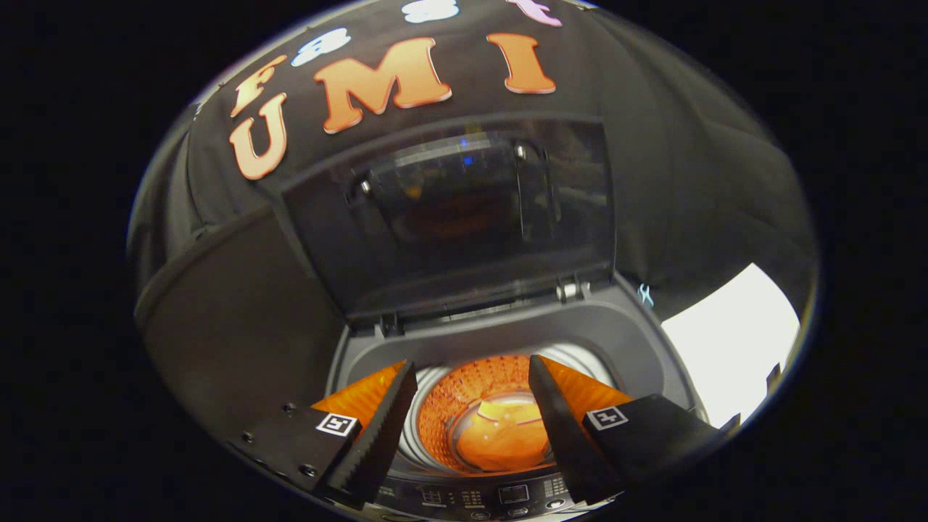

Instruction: Put the clothes into the washing machine and then close the washing machine lid.

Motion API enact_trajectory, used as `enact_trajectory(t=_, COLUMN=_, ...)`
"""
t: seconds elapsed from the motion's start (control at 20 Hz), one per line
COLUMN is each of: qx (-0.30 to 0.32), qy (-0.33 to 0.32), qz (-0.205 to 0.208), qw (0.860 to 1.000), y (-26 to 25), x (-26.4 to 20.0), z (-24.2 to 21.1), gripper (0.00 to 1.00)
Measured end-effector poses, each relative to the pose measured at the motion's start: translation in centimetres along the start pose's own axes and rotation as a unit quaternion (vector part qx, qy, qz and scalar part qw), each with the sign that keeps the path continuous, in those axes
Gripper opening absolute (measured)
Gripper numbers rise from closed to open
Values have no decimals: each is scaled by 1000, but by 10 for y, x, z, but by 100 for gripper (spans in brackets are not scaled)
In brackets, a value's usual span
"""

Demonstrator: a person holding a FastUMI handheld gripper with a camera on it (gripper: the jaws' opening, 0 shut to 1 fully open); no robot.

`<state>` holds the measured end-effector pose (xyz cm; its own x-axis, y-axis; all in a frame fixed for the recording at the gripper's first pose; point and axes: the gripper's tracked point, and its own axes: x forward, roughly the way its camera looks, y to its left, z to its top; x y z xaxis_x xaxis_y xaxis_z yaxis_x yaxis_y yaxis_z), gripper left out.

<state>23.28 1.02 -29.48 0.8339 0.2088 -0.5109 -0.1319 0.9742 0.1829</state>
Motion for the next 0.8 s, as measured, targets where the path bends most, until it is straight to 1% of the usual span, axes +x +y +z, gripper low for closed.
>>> enact_trajectory(t=0.2, qx=-40, qy=-89, qz=17, qw=995, y=18, x=-35, z=95, gripper=99)
enact_trajectory(t=0.35, qx=-57, qy=-133, qz=37, qw=989, y=35, x=-44, z=150, gripper=99)
enact_trajectory(t=0.5, qx=-60, qy=-169, qz=54, qw=982, y=50, x=-38, z=199, gripper=98)
enact_trajectory(t=0.6, qx=-53, qy=-182, qz=58, qw=980, y=54, x=-23, z=225, gripper=98)
enact_trajectory(t=0.8, qx=-49, qy=-185, qz=49, qw=980, y=53, x=13, z=252, gripper=98)
